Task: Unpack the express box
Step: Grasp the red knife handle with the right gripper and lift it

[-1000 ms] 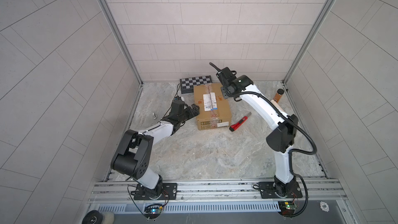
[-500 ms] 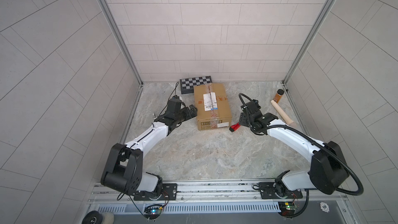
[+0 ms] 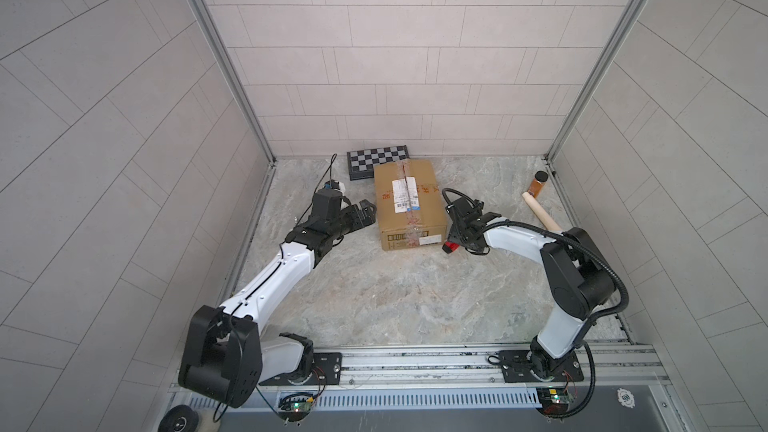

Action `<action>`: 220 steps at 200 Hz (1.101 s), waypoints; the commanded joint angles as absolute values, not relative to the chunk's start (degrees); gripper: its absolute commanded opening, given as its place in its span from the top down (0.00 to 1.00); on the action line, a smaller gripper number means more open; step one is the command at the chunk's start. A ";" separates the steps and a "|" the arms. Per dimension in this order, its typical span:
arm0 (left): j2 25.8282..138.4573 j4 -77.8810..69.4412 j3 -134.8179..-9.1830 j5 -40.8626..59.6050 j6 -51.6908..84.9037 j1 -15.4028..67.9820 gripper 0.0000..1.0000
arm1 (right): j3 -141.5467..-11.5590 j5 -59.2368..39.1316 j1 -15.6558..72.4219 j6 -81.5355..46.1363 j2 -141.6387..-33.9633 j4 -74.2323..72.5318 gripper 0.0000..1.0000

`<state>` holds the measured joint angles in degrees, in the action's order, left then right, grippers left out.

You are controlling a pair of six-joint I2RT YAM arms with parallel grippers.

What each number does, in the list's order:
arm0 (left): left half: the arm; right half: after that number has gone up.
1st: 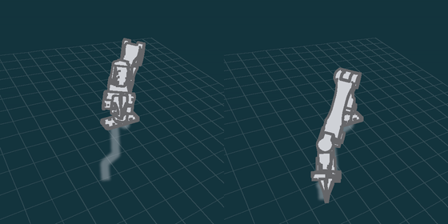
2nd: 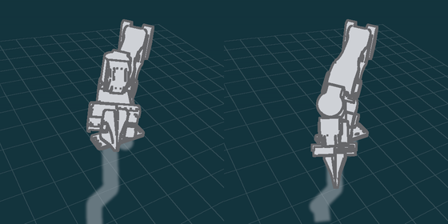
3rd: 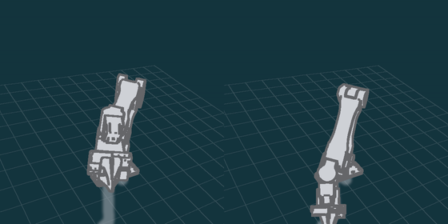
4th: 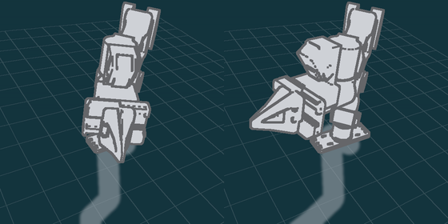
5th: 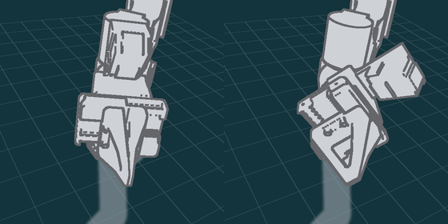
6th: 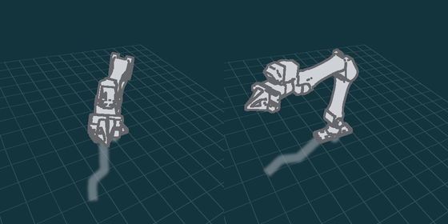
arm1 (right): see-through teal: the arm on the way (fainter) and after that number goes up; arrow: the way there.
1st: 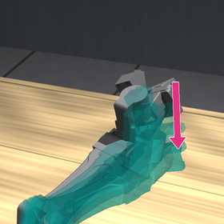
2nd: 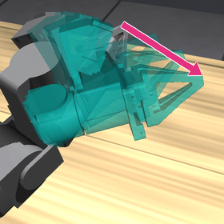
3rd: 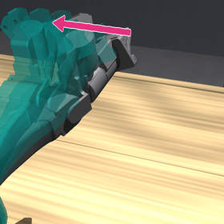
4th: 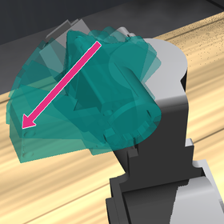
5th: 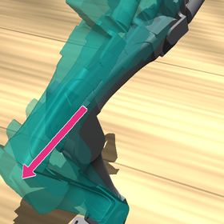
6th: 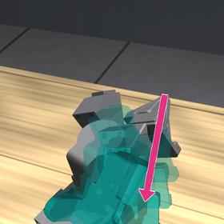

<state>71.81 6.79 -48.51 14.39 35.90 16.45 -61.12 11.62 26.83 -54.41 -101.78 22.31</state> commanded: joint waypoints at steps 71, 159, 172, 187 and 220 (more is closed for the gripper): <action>68.48 9.84 -47.37 13.34 34.55 15.38 0.00 | -62.54 13.40 26.54 -52.95 -106.88 19.45 0.65; 68.99 9.11 -47.36 16.41 35.72 15.38 0.00 | -61.02 14.13 26.34 -41.60 -89.29 22.59 0.85; 69.16 8.21 -47.40 17.45 36.27 15.37 0.00 | -61.08 13.50 26.41 -40.07 -85.00 24.02 0.87; 69.17 6.60 -47.44 19.22 36.93 15.48 0.00 | -60.60 11.24 26.83 -37.97 -80.31 24.19 0.87; 69.30 4.13 -48.76 21.90 38.12 16.83 0.00 | -61.21 11.25 32.13 -36.59 -73.70 26.04 0.88</action>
